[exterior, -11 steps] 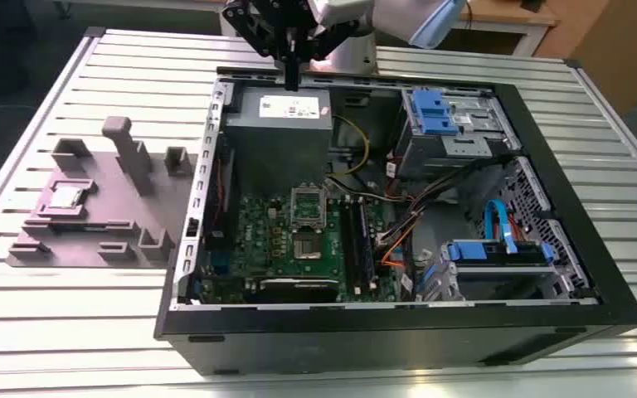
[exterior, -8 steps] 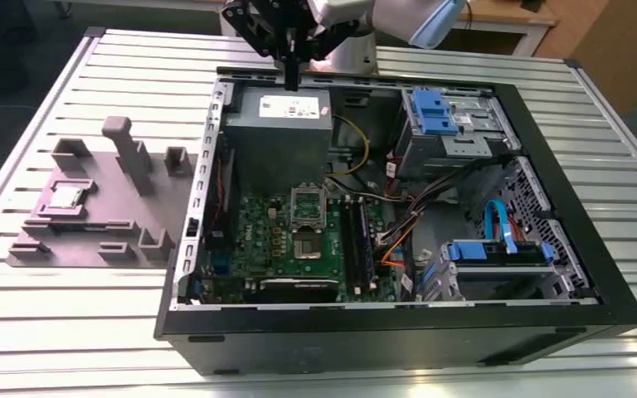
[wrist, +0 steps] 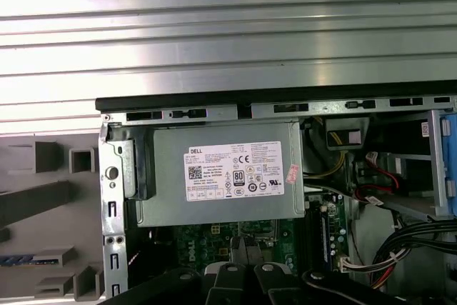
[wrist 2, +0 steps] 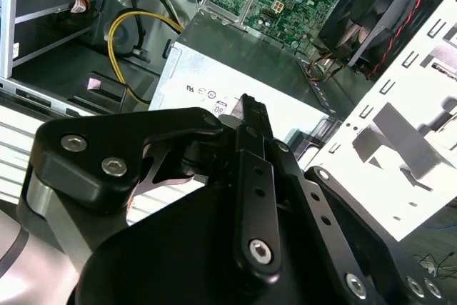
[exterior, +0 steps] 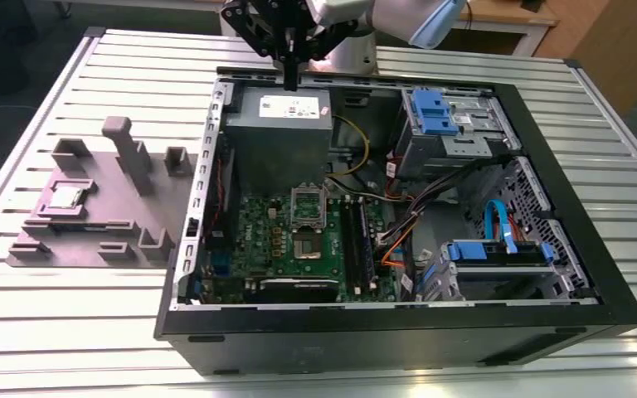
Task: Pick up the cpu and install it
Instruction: 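Reach for the cpu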
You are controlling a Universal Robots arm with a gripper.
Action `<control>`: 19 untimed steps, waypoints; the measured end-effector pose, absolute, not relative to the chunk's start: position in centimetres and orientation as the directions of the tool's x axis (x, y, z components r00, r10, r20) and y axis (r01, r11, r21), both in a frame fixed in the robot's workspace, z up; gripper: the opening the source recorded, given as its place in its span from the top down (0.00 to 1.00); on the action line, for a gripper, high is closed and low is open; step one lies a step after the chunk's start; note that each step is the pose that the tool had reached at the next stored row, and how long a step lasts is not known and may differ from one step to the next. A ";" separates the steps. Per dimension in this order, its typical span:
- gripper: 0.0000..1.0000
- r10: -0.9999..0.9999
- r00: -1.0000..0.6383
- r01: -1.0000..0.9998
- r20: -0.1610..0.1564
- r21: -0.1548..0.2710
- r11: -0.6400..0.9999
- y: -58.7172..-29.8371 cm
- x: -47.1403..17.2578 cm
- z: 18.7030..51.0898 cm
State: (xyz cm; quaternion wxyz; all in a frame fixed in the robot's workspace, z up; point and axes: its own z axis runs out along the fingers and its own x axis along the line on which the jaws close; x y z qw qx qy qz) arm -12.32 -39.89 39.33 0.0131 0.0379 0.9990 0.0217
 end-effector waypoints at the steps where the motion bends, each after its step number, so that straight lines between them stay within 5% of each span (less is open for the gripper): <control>1: 0.90 0.076 -0.997 0.075 -0.024 0.044 0.996 -39.9 -12.3 39.3; 19: 0.90 0.076 -0.997 0.075 -0.024 0.044 0.996 -39.9 -13.0 39.3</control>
